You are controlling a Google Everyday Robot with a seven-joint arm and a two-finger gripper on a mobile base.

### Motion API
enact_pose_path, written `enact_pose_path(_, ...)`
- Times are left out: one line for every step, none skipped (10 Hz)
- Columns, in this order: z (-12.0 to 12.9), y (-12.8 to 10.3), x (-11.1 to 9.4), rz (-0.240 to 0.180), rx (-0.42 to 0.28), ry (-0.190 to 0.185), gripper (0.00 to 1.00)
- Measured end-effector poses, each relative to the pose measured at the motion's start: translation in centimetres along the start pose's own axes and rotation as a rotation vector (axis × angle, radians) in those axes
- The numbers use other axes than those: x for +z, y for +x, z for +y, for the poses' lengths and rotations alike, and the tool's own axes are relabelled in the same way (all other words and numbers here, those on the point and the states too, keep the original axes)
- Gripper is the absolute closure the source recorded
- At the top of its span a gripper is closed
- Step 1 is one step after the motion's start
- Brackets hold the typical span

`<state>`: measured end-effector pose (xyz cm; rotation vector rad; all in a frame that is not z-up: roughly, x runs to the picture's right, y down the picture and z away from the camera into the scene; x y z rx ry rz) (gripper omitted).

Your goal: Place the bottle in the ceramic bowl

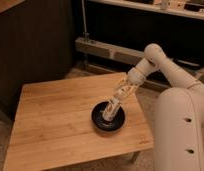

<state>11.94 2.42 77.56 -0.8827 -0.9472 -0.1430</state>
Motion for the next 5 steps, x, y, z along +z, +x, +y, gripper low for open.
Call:
enact_pose_path(0.01,0.09,-0.03,0.000,0.002,0.000,0.20)
enact_pose_path(-0.08,-0.02,-0.02,0.000,-0.001,-0.001,0.20)
enact_pose_path(-0.08,0.03,0.02,0.000,0.000,-0.001,0.20)
enact_pose_path(-0.02,0.09,-0.01,0.000,0.001,-0.001,0.20)
enact_pose_path(-0.05,0.07,0.01,0.000,0.001,-0.001,0.20)
